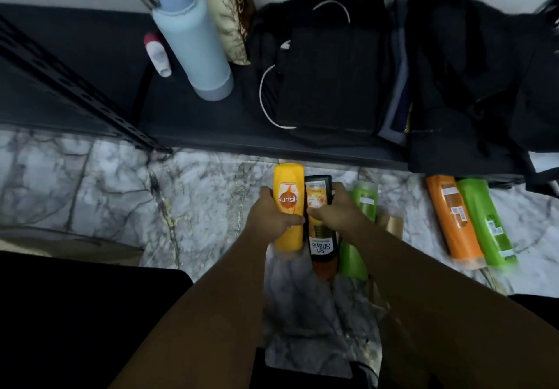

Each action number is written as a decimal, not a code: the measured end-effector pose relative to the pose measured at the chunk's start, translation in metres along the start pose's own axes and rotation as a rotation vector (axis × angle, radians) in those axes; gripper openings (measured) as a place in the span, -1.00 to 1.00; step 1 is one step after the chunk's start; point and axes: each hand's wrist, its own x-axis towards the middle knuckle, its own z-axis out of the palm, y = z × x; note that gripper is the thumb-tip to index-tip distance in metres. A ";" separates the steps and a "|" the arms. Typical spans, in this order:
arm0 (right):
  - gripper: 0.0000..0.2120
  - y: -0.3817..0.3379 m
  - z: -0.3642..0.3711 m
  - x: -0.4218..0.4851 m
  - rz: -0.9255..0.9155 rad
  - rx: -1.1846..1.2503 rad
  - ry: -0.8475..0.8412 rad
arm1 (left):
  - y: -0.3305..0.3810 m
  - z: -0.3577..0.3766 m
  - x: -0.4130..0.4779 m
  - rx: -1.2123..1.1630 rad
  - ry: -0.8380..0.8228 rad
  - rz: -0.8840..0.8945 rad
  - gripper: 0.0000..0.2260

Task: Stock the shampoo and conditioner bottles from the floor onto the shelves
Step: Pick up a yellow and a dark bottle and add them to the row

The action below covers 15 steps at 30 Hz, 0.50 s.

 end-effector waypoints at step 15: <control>-0.55 -0.018 -0.018 -0.093 -0.349 -0.058 -0.012 | 0.026 -0.049 -0.068 0.153 -0.022 0.313 -0.54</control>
